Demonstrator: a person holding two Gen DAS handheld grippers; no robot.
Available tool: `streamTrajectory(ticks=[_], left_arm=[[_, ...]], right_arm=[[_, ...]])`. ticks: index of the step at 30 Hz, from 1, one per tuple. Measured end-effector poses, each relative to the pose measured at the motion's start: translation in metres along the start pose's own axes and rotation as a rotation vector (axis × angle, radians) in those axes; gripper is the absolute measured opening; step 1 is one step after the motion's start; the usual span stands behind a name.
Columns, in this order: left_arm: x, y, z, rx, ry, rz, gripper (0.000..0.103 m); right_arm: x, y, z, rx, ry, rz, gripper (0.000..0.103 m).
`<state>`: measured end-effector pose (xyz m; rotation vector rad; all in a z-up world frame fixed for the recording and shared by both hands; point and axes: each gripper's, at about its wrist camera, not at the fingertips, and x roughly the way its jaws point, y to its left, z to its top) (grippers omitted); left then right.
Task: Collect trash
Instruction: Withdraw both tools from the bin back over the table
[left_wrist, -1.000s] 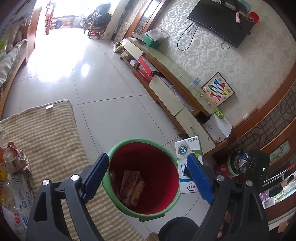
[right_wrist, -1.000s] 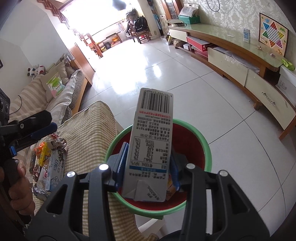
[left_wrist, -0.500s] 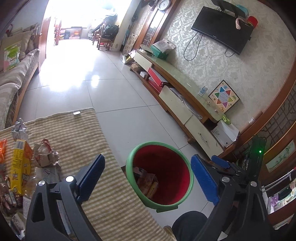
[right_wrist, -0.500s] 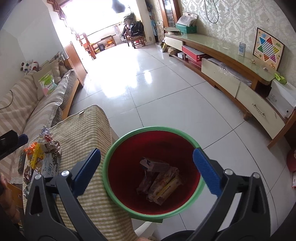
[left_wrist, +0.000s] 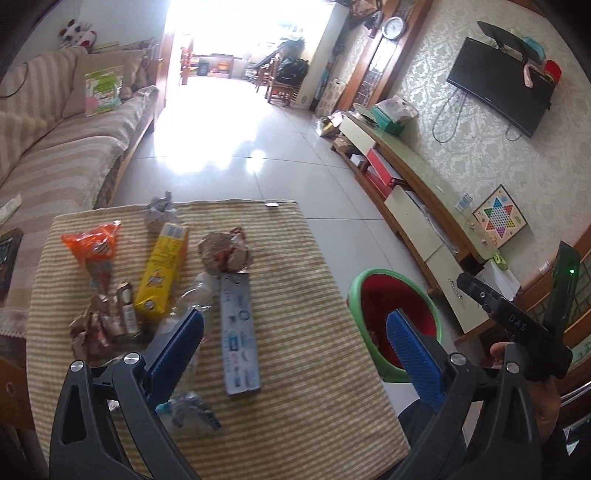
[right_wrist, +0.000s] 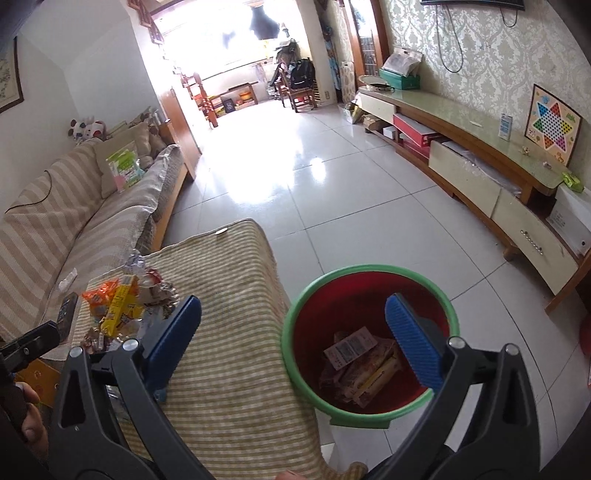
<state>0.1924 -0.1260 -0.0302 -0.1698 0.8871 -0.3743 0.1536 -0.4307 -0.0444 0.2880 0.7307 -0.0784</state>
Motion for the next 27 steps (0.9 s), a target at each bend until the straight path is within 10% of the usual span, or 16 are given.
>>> streamTrajectory(ticks=[14,27], left_arm=[[-0.077,0.116,-0.039,-0.178,-0.125,0.172,0.095],[-0.052,0.186,-0.077,-0.269,0.032,0.192,0.095]], right_arm=[[0.0,0.109,-0.036,-0.183,0.066,0.081,0.098],[0.025,0.181,-0.062,-0.299,0.195,0.154,0.098]])
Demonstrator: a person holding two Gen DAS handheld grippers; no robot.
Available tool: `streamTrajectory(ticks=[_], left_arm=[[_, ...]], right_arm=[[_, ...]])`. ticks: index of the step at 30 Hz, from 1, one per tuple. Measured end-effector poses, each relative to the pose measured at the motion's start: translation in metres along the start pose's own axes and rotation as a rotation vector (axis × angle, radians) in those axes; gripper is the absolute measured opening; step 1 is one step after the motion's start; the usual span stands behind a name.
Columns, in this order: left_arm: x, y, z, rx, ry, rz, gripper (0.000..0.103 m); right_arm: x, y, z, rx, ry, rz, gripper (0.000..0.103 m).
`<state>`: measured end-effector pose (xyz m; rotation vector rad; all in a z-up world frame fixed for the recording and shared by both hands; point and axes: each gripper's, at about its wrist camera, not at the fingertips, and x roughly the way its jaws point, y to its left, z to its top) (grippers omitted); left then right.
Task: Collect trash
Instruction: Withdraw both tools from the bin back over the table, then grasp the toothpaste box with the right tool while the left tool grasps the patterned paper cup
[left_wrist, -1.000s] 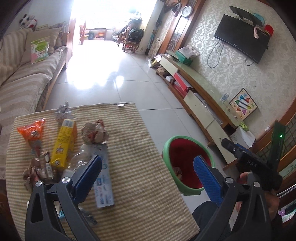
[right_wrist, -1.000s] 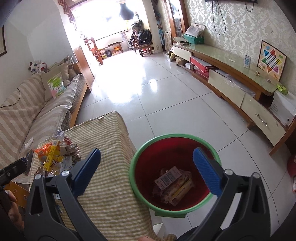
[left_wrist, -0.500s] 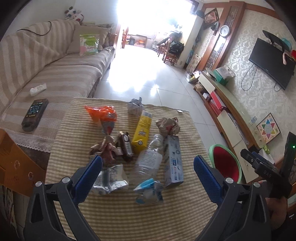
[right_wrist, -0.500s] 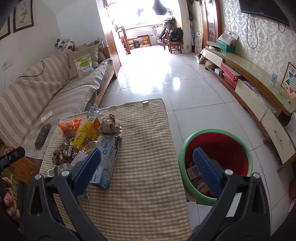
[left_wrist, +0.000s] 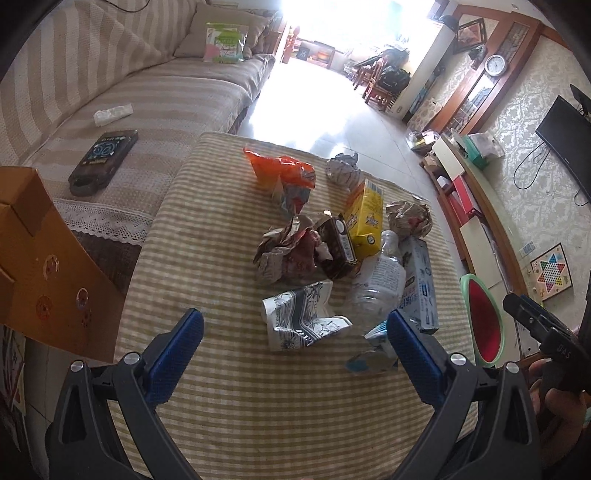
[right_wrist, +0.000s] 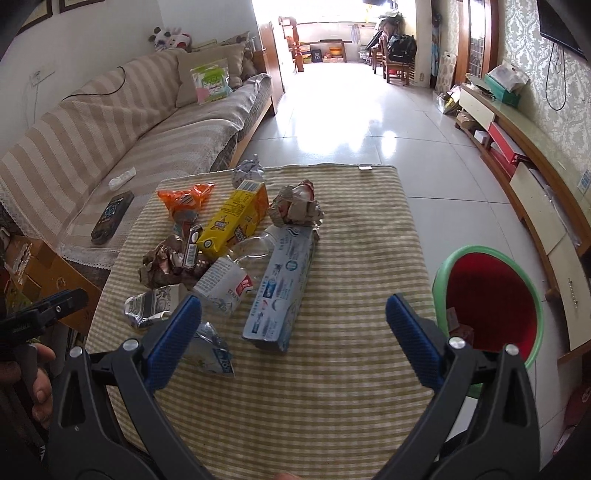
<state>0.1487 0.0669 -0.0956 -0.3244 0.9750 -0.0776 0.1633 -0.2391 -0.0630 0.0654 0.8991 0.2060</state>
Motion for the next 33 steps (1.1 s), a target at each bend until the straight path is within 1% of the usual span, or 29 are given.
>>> streamTrajectory(ticks=[2,6,8,9,11,17,18,20,22,24,25,27,30,32,33], left_arm=[[0.009,0.002,-0.002,0.002,0.024,0.001,0.095],[0.03,0.006,-0.005,-0.021,0.077,-0.031,0.094],[0.04,0.004,-0.007,0.011,0.091,-0.005,0.094],[0.044,0.001,-0.008,0.049,0.097,0.014,0.094],[0.049,-0.003,-0.009,0.118,0.116,0.02,0.094],[0.065,-0.022,-0.01,0.399,0.168,0.084,0.092],[0.068,-0.026,-0.01,0.456,0.174,0.103,0.092],[0.073,-0.032,-0.01,0.54,0.179,0.136,0.091],[0.08,-0.034,-0.007,0.581,0.194,0.135,0.086],[0.087,-0.037,-0.006,0.616,0.21,0.15,0.082],[0.091,-0.039,-0.007,0.639,0.214,0.159,0.081],[0.096,-0.04,-0.008,0.671,0.228,0.17,0.076],[0.101,-0.042,-0.007,0.67,0.238,0.164,0.069],[0.103,-0.044,-0.006,0.664,0.24,0.157,0.069],[0.106,-0.045,-0.006,0.664,0.243,0.157,0.069]], right_arm=[[0.008,0.005,0.0,-0.014,0.012,-0.008,0.098],[0.027,0.012,-0.001,-0.02,0.048,0.001,0.098],[0.036,0.013,-0.001,-0.021,0.066,0.002,0.098],[0.039,0.013,-0.001,-0.021,0.072,0.002,0.098],[0.045,0.013,-0.002,-0.018,0.083,-0.004,0.098],[0.068,0.011,-0.007,-0.006,0.13,-0.011,0.098],[0.07,0.01,-0.006,-0.005,0.137,-0.01,0.098],[0.079,0.012,-0.006,-0.008,0.154,-0.011,0.098],[0.089,0.011,-0.006,0.001,0.17,-0.012,0.098],[0.1,0.007,-0.005,0.025,0.187,-0.02,0.098],[0.103,0.005,-0.004,0.036,0.19,-0.024,0.096],[0.11,0.004,-0.003,0.035,0.2,-0.036,0.086],[0.121,0.004,-0.002,0.03,0.226,-0.053,0.076],[0.129,0.003,-0.003,0.035,0.243,-0.045,0.072],[0.131,0.003,-0.003,0.036,0.25,-0.041,0.067]])
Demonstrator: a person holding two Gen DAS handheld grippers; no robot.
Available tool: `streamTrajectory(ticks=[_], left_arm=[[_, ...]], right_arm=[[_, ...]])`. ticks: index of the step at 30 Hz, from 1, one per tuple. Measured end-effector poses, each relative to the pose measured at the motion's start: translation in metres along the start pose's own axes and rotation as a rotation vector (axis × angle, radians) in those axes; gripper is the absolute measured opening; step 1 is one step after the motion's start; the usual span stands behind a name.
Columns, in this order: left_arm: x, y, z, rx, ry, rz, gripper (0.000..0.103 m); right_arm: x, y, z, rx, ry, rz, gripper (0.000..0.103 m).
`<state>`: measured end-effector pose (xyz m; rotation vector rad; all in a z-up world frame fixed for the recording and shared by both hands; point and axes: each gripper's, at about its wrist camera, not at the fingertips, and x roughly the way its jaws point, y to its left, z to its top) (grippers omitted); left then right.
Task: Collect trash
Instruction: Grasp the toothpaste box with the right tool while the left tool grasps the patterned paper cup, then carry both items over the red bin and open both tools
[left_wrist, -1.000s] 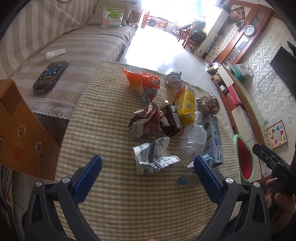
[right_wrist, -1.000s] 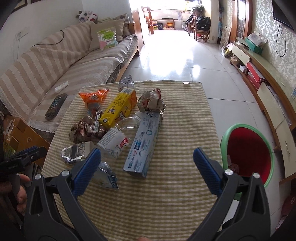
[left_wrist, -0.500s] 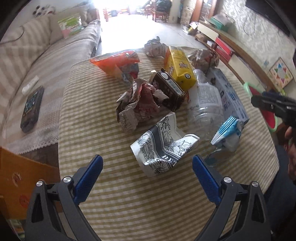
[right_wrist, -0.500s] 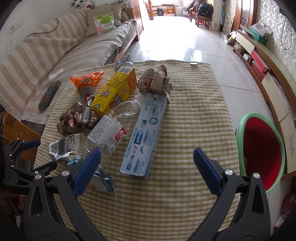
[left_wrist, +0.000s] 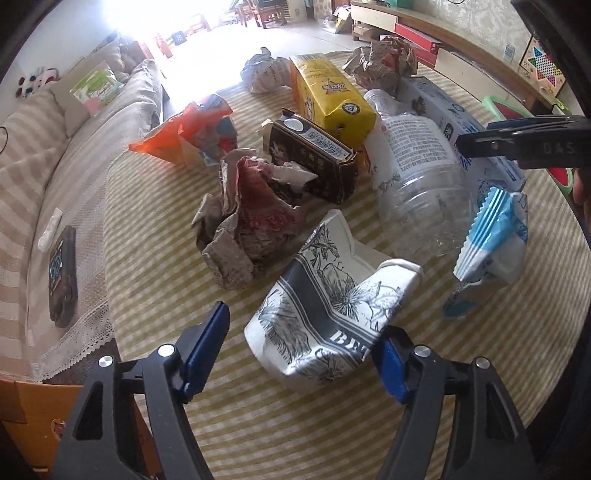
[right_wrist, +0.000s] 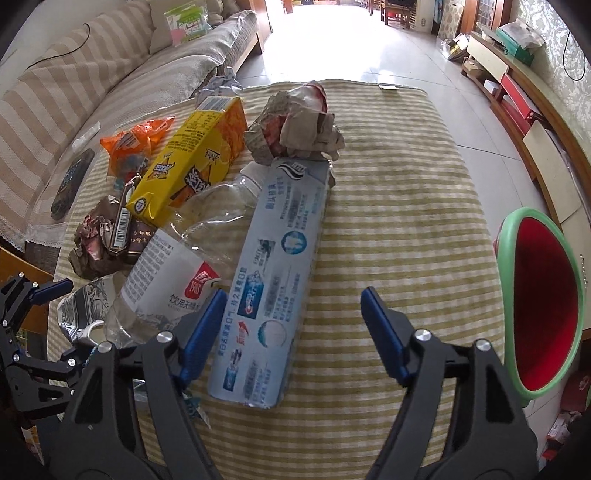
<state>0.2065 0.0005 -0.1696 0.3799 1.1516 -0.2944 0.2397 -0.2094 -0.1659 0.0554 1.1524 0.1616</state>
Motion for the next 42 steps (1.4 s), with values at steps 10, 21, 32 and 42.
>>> streamTrajectory(ticks=[10,21,32,42], left_arm=[[0.001,0.008,-0.006,-0.097,-0.016,-0.061,0.056],[-0.038,0.024,-0.031,-0.258,-0.098,-0.099,0.056],[-0.097,0.036,-0.032,-0.393,-0.249,-0.063,0.056],[-0.141,0.03,-0.016,-0.435,-0.346,-0.021,0.056]], right_arm=[[0.001,-0.005,-0.002,0.02,0.008,0.028,0.037],[-0.037,-0.02,-0.014,0.009,-0.06,0.019,0.037],[-0.093,-0.025,-0.021,-0.004,-0.167,0.059,0.037],[-0.132,-0.03,-0.028,0.002,-0.245,0.086,0.037]])
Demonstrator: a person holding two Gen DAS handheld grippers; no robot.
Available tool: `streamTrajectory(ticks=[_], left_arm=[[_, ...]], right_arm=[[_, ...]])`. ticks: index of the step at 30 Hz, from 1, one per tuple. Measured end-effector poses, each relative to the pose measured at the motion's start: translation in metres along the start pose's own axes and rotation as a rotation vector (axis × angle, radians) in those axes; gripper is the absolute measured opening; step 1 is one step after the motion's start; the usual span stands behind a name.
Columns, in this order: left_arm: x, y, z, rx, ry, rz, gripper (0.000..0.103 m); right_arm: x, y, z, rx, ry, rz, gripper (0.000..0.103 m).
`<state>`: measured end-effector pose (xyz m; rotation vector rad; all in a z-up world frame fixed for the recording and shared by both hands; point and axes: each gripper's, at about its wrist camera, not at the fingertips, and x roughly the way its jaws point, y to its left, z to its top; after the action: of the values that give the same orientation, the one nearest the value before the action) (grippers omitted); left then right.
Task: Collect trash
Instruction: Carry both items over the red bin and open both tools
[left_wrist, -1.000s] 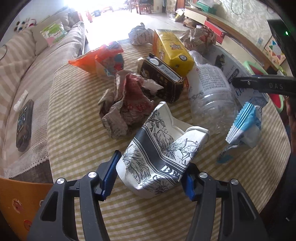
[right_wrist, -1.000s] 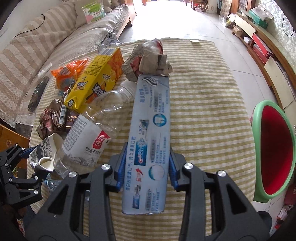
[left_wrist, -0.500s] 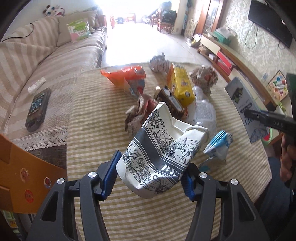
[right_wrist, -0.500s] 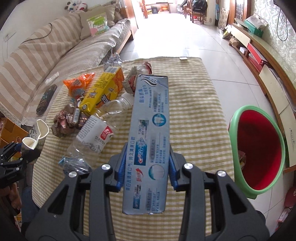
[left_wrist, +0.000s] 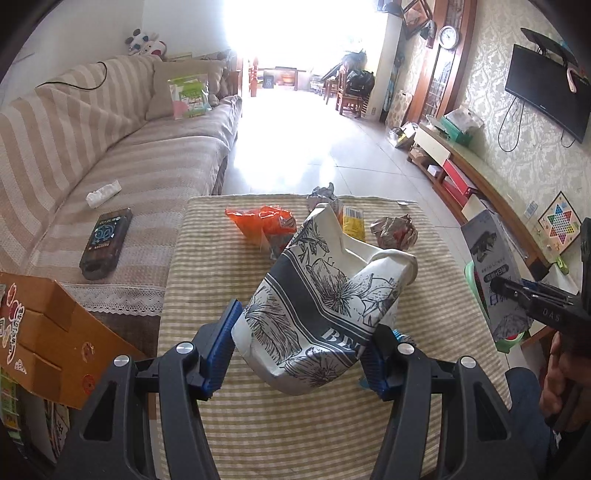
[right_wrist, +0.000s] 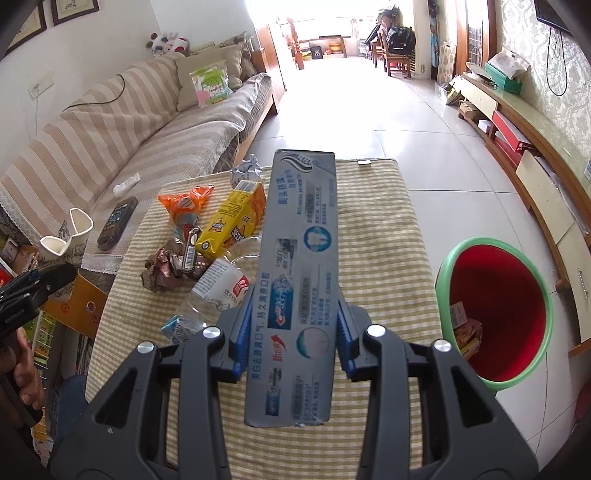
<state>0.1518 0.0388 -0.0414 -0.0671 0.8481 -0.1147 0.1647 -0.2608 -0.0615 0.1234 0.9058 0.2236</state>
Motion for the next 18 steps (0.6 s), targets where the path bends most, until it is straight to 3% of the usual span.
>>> streamTrajectory(ticks=[18], left_arm=[[-0.005,-0.06,0.016,0.083,-0.003,-0.012,0.056]], right_arm=[[-0.023,-0.043,0.003,0.097,-0.06,0.018,0.037]])
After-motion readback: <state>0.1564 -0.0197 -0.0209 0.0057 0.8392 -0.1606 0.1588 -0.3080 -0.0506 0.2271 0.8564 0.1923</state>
